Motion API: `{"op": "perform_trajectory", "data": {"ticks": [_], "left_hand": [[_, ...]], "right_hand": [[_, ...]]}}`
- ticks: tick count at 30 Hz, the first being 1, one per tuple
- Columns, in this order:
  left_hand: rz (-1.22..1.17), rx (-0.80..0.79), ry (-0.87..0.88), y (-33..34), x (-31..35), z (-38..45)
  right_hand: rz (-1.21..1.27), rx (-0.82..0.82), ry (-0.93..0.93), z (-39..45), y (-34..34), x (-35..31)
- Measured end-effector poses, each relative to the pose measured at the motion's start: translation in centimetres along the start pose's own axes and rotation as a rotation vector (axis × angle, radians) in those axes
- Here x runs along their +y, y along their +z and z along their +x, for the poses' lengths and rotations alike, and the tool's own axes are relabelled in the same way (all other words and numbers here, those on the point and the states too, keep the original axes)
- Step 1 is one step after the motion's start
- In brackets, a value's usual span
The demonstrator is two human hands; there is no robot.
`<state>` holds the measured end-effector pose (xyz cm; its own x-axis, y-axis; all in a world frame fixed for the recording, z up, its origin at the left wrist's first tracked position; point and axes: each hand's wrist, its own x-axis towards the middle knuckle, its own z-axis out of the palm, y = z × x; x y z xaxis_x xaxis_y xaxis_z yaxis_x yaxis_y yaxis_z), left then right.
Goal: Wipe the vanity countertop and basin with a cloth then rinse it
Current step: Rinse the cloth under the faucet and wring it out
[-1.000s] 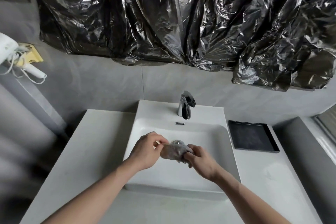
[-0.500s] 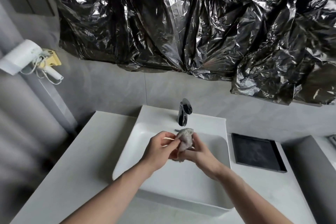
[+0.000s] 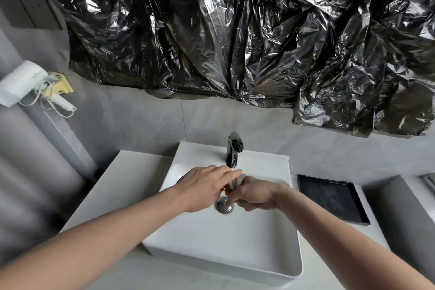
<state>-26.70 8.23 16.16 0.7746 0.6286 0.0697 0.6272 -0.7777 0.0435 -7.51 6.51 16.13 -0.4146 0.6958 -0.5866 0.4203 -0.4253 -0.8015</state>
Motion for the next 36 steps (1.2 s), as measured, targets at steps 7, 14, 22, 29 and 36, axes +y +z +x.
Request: {"op": "perform_trajectory", "data": {"ticks": [7, 14, 22, 29, 36], "left_hand": [[-0.094, -0.109, -0.161, 1.7, -0.9, 3.4], [-0.639, -0.1, -0.596, 2.9, -3.5, 8.4], [-1.106, -0.055, -0.991, 2.7, -4.4, 15.4], [-1.317, 0.067, -1.085, 3.1, -5.0, 16.4], [-1.473, 0.067, -0.99, 2.6, -5.0, 15.1]], "right_hand": [[-0.352, 0.253, 0.065, 3.2, -0.7, 0.5], [-0.384, 0.408, 0.072, 4.1, -2.7, 5.1], [-0.299, 0.397, 0.088, 4.9, -4.5, 6.6], [-0.316, 0.405, 0.024, 5.9, -5.3, 7.4], [-0.329, 0.384, 0.068, 7.0, -5.2, 7.5]]}}
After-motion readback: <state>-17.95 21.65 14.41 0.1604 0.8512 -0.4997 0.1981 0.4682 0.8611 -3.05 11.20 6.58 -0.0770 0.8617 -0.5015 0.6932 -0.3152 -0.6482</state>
